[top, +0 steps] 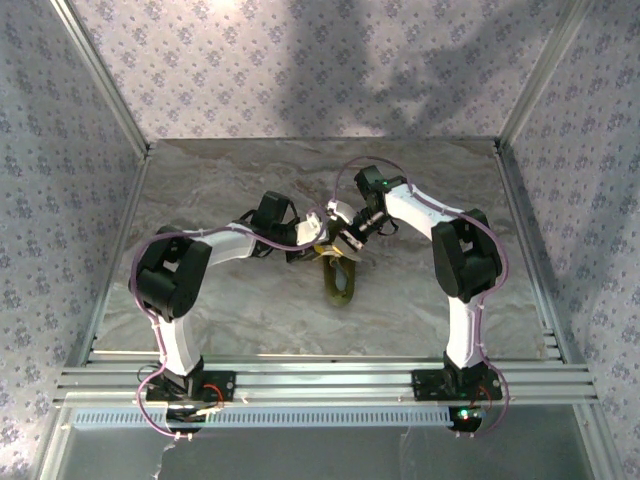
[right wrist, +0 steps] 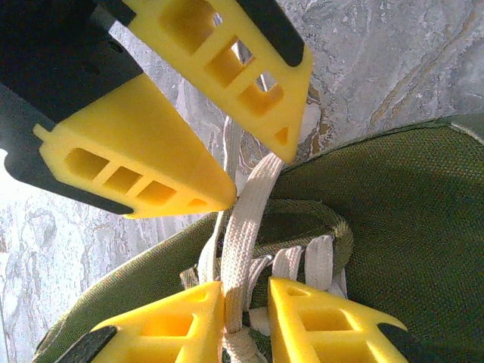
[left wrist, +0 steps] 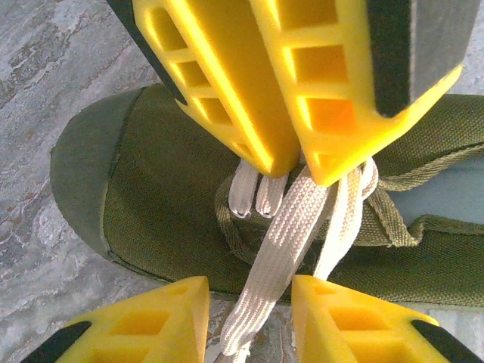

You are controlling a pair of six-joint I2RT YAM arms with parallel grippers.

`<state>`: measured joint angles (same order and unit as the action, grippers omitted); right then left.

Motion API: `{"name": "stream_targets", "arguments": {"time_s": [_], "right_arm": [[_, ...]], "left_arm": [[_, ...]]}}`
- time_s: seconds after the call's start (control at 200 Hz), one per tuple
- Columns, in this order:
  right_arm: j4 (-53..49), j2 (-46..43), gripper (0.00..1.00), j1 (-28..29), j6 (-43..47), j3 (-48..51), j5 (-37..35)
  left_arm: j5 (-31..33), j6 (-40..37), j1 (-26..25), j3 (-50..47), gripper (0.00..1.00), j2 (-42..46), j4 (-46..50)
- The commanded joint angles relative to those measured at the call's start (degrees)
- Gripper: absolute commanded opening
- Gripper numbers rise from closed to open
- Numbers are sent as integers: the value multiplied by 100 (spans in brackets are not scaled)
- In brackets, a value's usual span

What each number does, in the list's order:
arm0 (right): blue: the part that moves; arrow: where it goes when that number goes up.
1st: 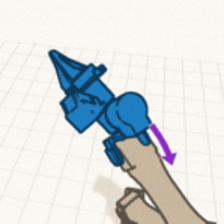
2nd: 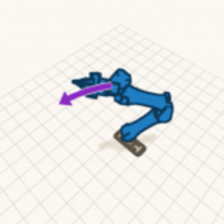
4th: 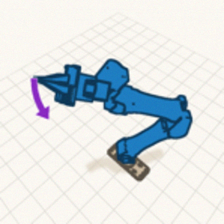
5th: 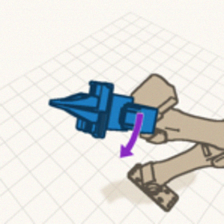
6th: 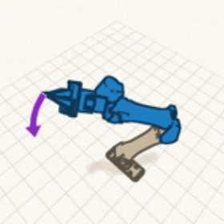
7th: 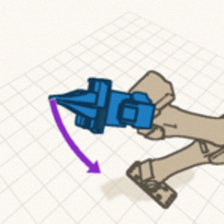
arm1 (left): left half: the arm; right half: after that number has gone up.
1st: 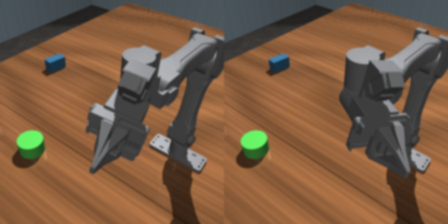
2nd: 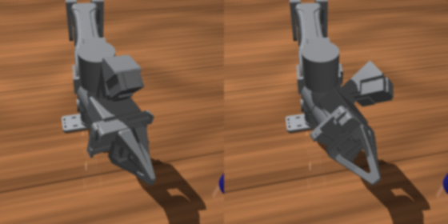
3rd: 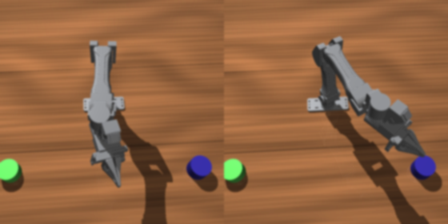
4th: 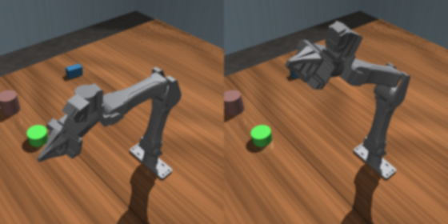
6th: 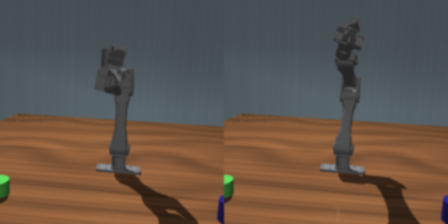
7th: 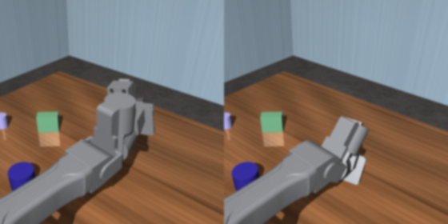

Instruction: Tie the shoes

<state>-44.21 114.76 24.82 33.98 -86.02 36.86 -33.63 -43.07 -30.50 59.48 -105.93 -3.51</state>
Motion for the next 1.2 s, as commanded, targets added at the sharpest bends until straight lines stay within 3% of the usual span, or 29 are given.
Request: {"name": "stream_targets", "arguments": {"time_s": [0.0, 0.215, 0.41, 0.914, 1.194], "right_arm": [[-366, 84, 22, -41, 83, -13, -32], [-362, 90, 22, -45, 74, -8, -23], [-361, 99, 22, -39, 73, 5, -76], [-335, 82, 21, -68, 48, 83, -275], [-339, 82, 21, -90, 47, 112, -337]], "left_arm": [[-249, -133, -52, 115, 34, -87, -146], [-310, -123, -78, 178, 30, -163, -148], [-256, -98, -87, 169, 0, -94, -120], [64, -388, -21, 196, 0, 521, 645], [831, -261, -135, 115, 0, 836, 1089]]}}
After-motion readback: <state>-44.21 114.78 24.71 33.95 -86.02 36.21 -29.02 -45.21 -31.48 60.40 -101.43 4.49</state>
